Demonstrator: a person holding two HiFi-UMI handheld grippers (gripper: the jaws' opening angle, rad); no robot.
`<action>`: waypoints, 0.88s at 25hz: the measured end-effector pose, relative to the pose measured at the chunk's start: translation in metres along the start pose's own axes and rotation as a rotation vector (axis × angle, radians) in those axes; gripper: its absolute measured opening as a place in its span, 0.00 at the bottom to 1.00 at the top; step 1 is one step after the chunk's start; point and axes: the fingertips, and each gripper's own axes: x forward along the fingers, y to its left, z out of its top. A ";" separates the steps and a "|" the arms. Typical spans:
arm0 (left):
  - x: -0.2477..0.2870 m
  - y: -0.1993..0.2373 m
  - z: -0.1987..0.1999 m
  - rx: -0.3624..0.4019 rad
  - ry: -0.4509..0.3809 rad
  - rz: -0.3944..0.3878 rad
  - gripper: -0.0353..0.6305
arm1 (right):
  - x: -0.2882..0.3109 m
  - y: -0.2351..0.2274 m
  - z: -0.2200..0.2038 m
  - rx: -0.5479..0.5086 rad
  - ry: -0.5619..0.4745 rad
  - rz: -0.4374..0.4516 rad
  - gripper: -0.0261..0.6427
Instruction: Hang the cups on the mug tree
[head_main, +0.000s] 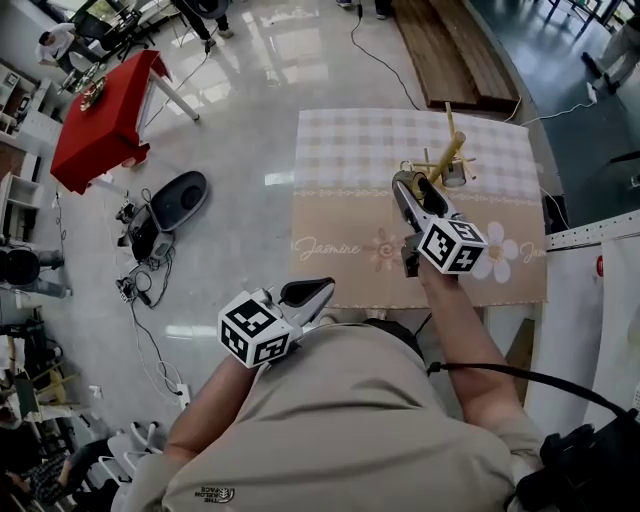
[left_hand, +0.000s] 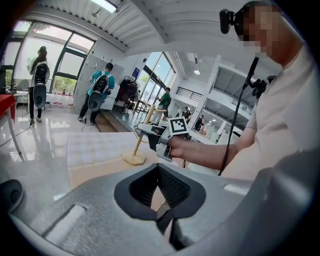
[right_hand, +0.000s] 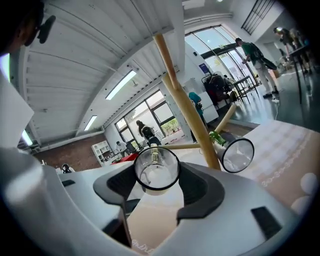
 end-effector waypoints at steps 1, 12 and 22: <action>-0.001 0.000 0.000 0.000 -0.001 0.000 0.06 | 0.000 -0.001 0.001 0.020 -0.007 -0.002 0.45; -0.004 -0.003 0.000 -0.003 0.000 0.016 0.06 | -0.002 -0.017 0.003 0.110 -0.041 -0.036 0.45; 0.000 -0.009 -0.002 0.000 0.008 0.010 0.06 | -0.009 -0.042 -0.001 0.136 -0.061 -0.113 0.45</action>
